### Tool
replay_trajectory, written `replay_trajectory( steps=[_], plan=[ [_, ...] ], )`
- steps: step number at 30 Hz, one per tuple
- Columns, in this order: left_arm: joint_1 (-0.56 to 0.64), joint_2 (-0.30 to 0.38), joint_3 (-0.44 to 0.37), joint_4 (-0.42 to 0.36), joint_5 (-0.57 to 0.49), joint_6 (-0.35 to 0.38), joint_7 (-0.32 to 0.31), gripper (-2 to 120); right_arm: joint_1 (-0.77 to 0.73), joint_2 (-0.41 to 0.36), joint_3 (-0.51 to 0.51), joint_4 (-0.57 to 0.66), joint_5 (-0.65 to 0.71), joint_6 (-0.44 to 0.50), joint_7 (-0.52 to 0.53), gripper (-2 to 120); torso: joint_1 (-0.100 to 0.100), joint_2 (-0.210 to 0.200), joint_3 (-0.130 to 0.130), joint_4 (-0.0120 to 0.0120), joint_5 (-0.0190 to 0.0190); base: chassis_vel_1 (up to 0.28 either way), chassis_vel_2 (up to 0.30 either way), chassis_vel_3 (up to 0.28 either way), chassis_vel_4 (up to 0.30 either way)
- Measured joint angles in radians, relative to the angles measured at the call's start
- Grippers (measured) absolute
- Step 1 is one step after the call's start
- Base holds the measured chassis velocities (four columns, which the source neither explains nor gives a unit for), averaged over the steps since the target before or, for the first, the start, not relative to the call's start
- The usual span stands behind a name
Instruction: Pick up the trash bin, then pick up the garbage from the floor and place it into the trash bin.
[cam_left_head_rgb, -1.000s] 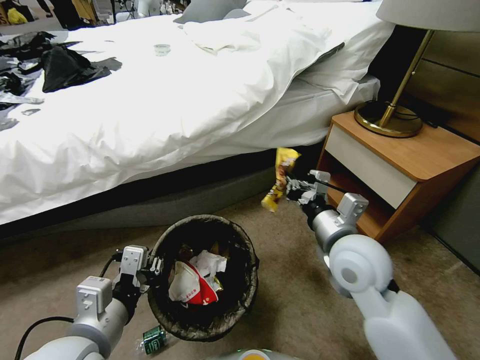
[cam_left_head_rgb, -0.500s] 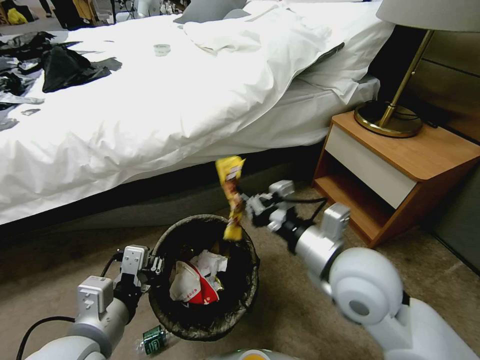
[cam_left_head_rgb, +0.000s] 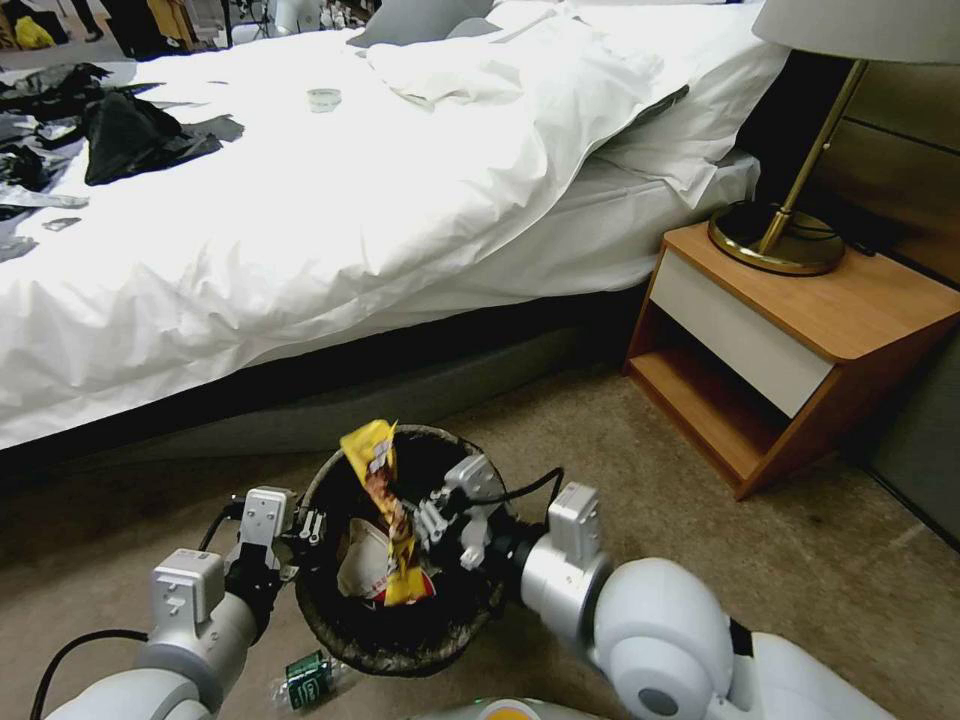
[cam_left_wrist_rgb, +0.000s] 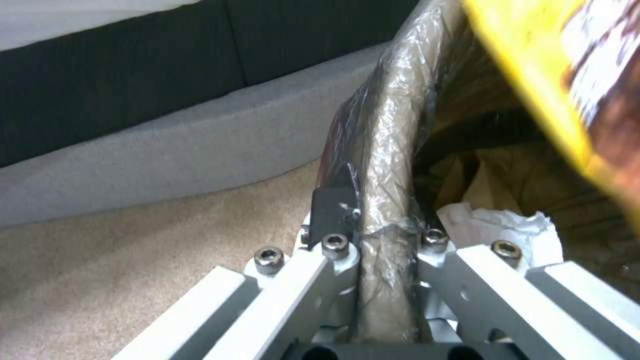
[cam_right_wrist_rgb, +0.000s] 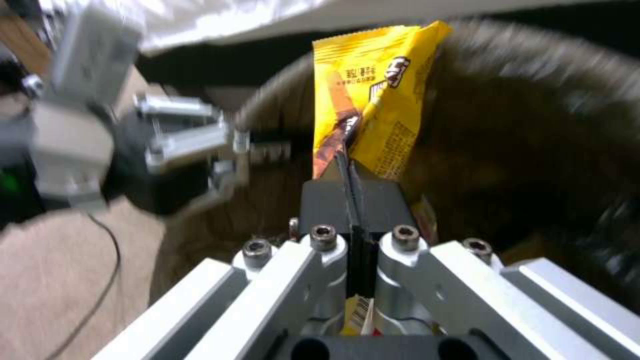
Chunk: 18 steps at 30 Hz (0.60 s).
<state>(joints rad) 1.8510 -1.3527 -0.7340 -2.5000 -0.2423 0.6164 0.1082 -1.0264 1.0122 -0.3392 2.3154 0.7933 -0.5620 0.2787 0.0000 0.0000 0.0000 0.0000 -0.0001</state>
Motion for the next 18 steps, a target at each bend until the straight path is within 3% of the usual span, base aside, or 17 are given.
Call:
replay_trajectory(
  steps=[8,15,18],
  plan=[
    [0.002,-0.001,-0.002,0.000,-0.002,0.000,-0.001,1,0.010,0.046,-0.054,-0.025,0.026,-0.061,0.116,32,0.000,0.000,0.000,0.0000,0.0000,0.000,0.000,0.000,0.000],
    [0.003,0.002,-0.003,0.000,-0.002,0.001,-0.002,1,0.016,0.053,-0.046,-0.014,0.036,-0.066,0.127,53,0.000,0.000,0.000,0.0000,0.0001,0.000,0.000,0.000,0.000],
    [0.003,0.002,-0.002,0.000,-0.002,0.001,-0.002,1,0.012,0.046,-0.029,-0.001,0.036,-0.066,0.127,69,0.000,0.000,0.000,0.0000,0.0001,0.000,0.000,0.000,0.000]
  ],
)
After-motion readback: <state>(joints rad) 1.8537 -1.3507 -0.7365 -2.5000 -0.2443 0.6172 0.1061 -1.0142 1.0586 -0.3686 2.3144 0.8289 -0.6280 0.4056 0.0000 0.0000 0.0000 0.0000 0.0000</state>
